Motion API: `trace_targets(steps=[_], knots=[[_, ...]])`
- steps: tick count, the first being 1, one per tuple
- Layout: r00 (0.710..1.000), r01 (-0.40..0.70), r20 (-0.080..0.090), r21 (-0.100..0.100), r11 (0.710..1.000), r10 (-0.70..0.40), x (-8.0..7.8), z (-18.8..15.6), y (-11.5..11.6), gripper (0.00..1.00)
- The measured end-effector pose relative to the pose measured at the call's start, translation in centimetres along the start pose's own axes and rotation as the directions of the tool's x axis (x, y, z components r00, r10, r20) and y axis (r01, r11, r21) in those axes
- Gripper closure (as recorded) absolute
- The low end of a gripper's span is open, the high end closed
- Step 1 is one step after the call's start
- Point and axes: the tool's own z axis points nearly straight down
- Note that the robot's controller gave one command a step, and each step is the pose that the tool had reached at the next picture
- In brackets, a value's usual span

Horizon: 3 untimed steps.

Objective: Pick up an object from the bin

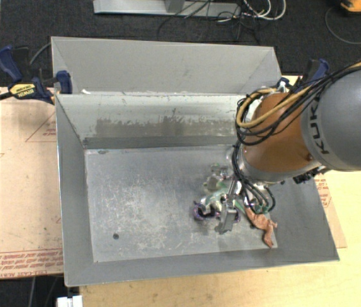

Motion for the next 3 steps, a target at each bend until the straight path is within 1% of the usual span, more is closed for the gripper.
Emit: trace_targets(steps=[1, 2, 3], knots=[[0.956, 0.292, 0.004, 0.0, 0.956, -0.292, 1.4, 2.98, -0.51, 0.0], [0.999, 0.05, 0.014, -0.003, 0.999, -0.05, 0.8, 3.96, -0.51, 1.0], [0.999, 0.05, 0.013, -0.003, 0.999, -0.05, 0.81, 3.96, -0.5, 1.0]])
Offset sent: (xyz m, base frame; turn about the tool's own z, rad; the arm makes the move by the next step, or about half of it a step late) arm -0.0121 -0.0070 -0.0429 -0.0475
